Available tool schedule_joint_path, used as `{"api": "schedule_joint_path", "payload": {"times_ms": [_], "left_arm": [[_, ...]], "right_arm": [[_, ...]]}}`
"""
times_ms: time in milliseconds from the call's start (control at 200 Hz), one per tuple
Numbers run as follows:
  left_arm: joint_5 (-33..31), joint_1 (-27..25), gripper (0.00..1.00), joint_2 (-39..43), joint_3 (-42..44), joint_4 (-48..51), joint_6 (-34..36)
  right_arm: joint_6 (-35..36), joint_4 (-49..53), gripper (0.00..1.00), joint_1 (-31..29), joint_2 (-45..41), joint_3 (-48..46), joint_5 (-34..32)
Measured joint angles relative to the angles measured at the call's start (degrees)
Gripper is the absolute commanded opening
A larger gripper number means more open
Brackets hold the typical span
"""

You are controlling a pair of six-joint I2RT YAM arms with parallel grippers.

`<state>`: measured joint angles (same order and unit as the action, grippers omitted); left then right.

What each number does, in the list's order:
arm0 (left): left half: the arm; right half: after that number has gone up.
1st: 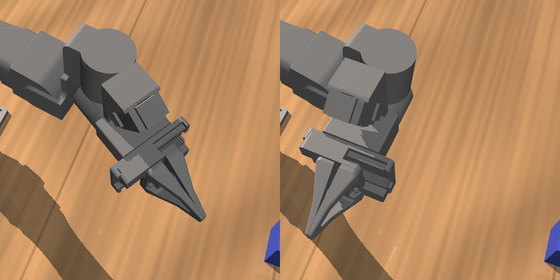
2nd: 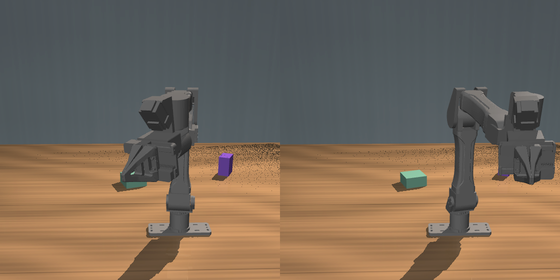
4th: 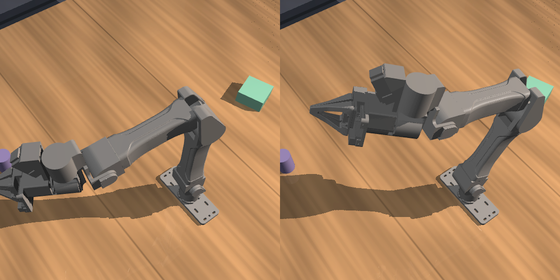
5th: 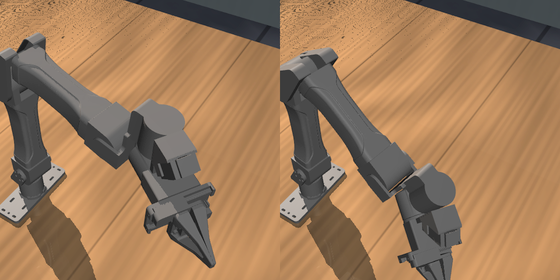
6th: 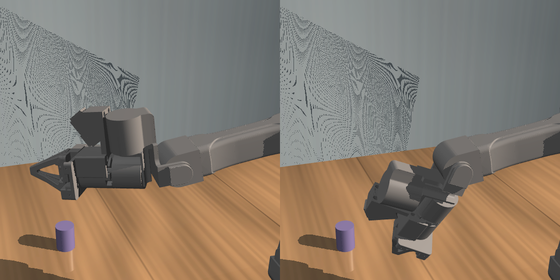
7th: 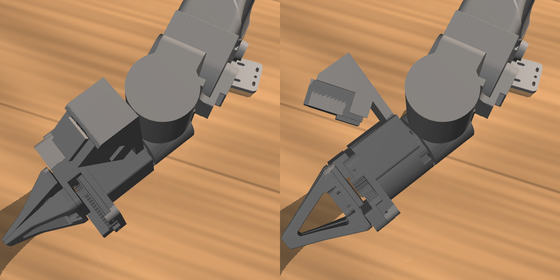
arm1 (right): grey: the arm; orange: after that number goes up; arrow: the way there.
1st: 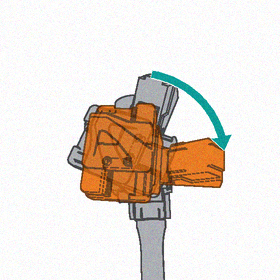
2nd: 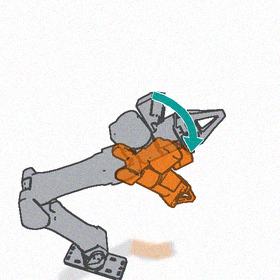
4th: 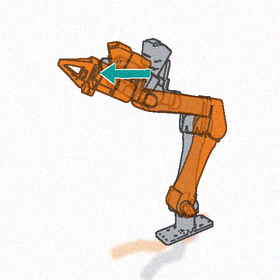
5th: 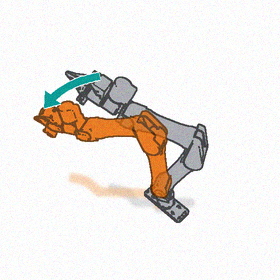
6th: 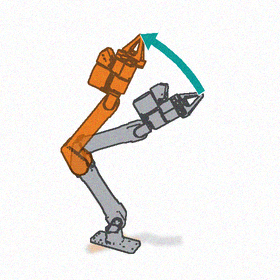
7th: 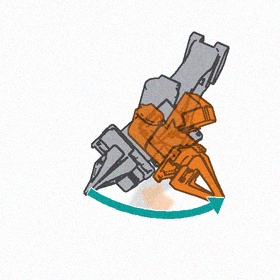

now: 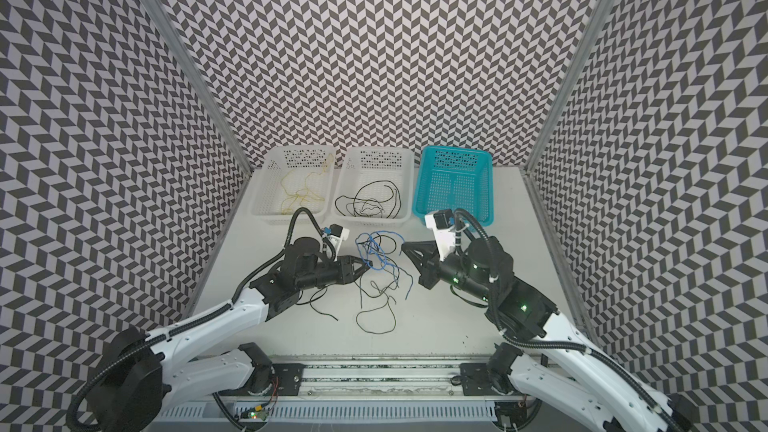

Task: Untangle the cables

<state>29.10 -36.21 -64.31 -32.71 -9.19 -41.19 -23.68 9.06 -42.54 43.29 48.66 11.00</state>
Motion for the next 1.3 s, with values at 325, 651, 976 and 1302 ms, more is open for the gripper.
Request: {"api": "schedule_joint_path", "payload": {"times_ms": [325, 651, 976, 1302], "left_arm": [[0.48, -1.01, 0.0, -1.6, 0.72, -2.4, -0.87], [0.7, -1.01, 0.0, 0.04, 1.95, -0.72, -0.66], [3.08, -1.9, 0.0, 4.46, -0.35, 6.25, 0.74], [3.15, -2.01, 0.0, 6.75, -0.83, 10.16, 1.18]], "right_arm": [[-1.99, -0.31, 0.0, 0.0, -2.47, 3.43, -2.16], [-0.39, 1.79, 0.0, 0.0, -4.83, 3.82, -8.46], [4.31, -1.64, 0.39, 0.0, 6.95, -2.91, -3.89], [6.08, -9.38, 0.46, -1.14, 14.58, -7.32, -0.24]]}}
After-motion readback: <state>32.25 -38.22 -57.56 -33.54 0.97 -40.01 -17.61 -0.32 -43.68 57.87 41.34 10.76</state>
